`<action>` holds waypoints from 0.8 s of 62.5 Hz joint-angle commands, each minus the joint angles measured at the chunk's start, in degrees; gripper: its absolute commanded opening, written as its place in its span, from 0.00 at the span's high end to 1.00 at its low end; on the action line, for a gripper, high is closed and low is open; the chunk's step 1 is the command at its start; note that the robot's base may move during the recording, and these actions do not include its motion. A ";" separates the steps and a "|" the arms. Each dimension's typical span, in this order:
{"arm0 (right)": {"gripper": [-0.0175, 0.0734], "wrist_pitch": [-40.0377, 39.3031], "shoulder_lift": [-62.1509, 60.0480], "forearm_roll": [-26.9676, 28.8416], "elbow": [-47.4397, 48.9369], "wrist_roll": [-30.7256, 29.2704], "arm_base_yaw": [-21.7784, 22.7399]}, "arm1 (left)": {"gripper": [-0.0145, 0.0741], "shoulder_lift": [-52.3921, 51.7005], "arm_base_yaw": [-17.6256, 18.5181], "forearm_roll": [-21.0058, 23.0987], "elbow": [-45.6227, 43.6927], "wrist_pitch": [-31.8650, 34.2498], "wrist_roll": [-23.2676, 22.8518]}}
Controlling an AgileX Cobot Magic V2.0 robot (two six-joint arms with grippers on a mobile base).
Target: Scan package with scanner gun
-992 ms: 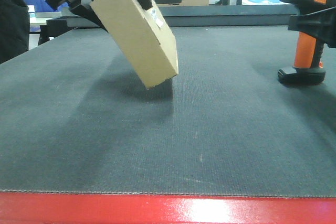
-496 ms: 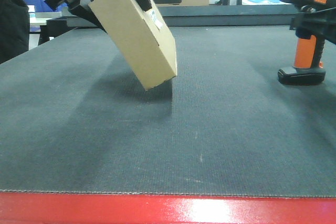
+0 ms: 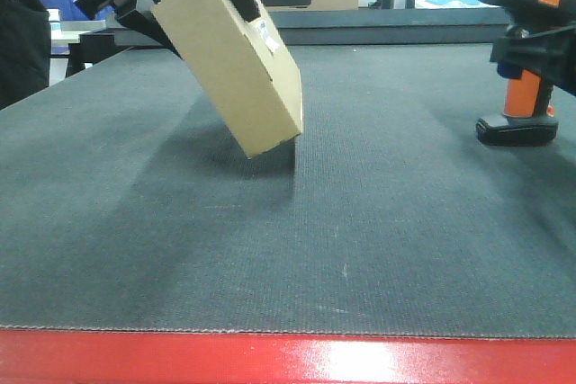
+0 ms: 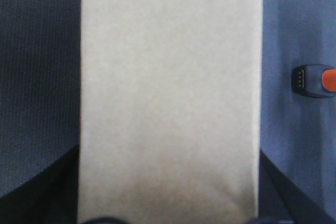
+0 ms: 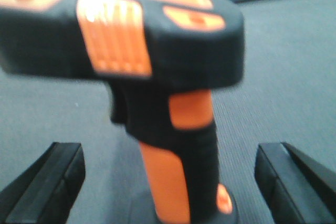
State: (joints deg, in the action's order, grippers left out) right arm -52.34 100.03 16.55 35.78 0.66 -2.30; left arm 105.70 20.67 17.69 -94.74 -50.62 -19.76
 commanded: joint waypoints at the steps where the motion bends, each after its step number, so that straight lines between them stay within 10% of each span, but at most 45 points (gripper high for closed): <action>1: 0.18 -1.55 0.48 0.33 1.77 -0.10 -0.04 | 0.96 -0.67 0.31 0.18 -0.53 0.41 -0.23; 50: 0.29 0.79 4.97 0.55 8.86 5.04 -0.04 | 0.96 -0.67 0.31 0.07 -0.53 0.41 0.02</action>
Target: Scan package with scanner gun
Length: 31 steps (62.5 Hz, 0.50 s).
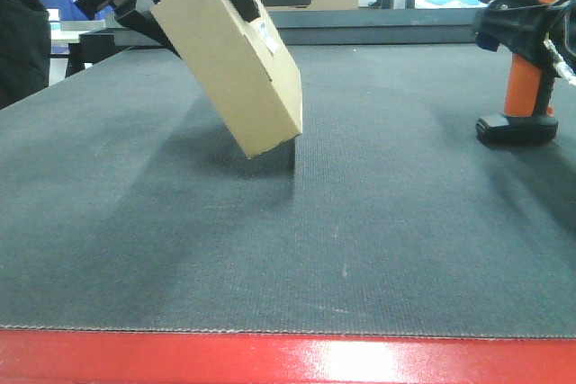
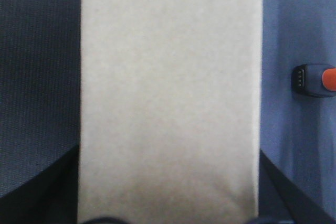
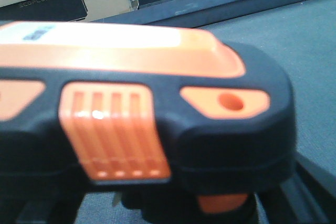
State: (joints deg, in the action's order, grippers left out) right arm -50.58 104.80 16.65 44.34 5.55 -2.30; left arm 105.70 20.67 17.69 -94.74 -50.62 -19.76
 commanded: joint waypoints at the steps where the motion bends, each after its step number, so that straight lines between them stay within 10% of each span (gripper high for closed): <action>1: 0.30 -1.13 0.19 0.45 0.30 0.15 -0.04 | 0.96 -0.67 0.31 0.07 -0.53 0.41 0.02; 26: 1.00 -5.00 0.19 0.45 0.30 -3.80 -0.04 | 0.96 -0.67 0.31 0.07 -0.53 0.41 0.02; 31: 0.99 -7.89 0.04 0.10 0.30 -9.45 -0.04 | 0.96 -0.67 0.31 0.23 -0.53 0.28 0.02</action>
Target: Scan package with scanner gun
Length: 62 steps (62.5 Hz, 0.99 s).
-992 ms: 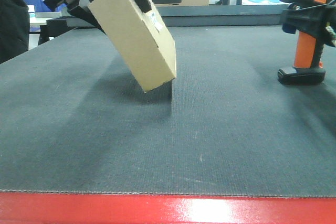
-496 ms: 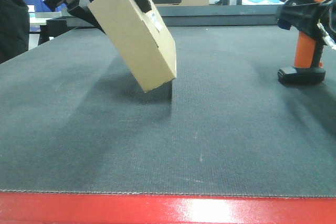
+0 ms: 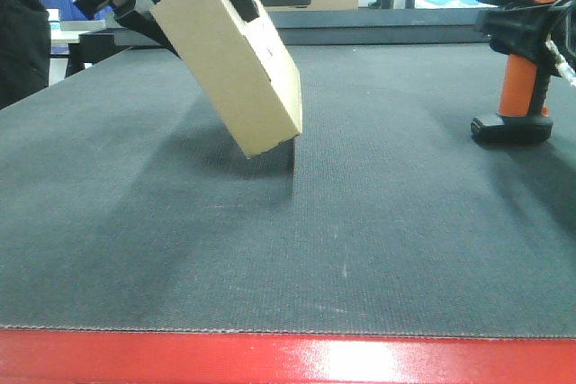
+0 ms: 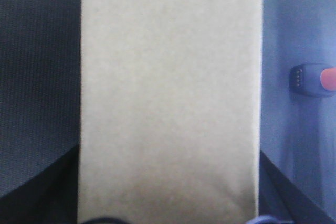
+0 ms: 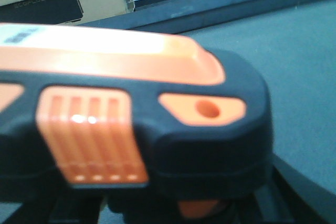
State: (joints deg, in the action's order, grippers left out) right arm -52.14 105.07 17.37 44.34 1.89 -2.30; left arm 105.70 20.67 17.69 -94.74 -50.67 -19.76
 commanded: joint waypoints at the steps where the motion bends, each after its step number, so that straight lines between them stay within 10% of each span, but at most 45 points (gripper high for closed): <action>1: 0.99 -6.48 -0.34 -0.62 0.30 -7.20 -0.04 | 0.96 -0.67 0.31 0.23 -0.53 0.23 0.02; 18: 0.99 -5.28 -4.63 -0.93 0.30 -29.34 -0.04 | 0.96 -0.67 0.31 0.23 -0.53 -0.64 0.02; 28: 0.99 -4.76 -5.02 -0.93 0.30 -31.53 -0.04 | 0.96 -0.67 0.31 0.23 -0.53 -0.64 0.02; 47: 0.99 -6.49 -2.34 -0.57 0.30 -1.89 -0.04 | 0.96 -0.67 0.31 0.23 -0.53 -0.64 0.02; 62: 0.99 -11.32 1.61 -1.07 0.30 4.67 -0.04 | 0.96 -0.67 0.31 0.23 -0.53 -0.64 0.02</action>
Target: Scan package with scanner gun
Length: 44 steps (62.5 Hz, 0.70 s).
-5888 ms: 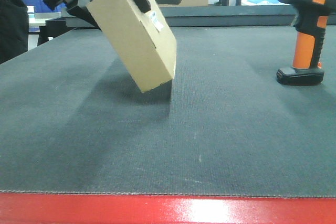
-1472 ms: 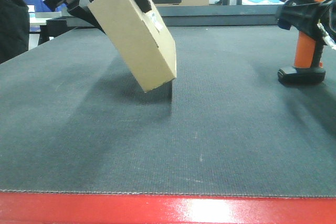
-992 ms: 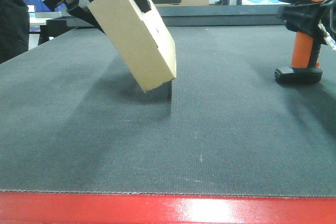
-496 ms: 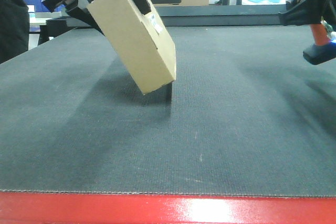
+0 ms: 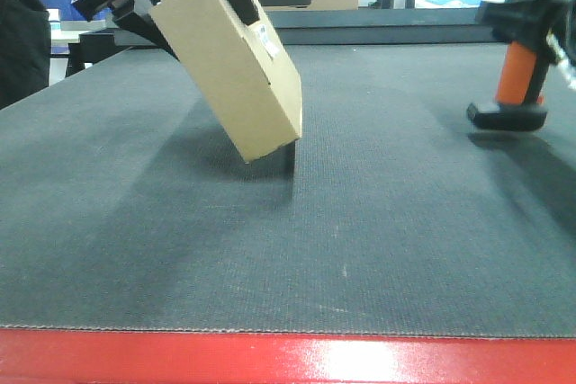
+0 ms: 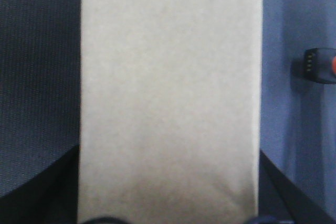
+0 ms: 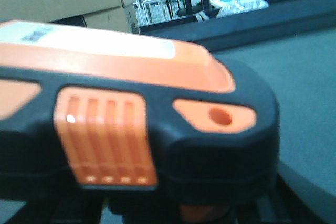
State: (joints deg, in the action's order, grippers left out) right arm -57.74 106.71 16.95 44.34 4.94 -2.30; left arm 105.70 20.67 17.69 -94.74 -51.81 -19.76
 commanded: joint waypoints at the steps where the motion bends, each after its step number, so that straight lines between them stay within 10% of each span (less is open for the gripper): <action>1: 0.99 -5.72 -0.03 -0.66 0.30 1.62 -0.04 | 0.96 -0.67 0.31 0.23 -0.53 0.49 0.02; 44: 0.99 2.28 0.30 -3.13 0.30 1.62 -0.04 | 0.96 -0.67 0.31 0.23 -0.53 0.39 0.02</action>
State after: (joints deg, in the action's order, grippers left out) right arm -56.91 107.46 15.00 44.34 6.32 -2.30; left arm 105.70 20.67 17.69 -94.74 -51.85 -19.76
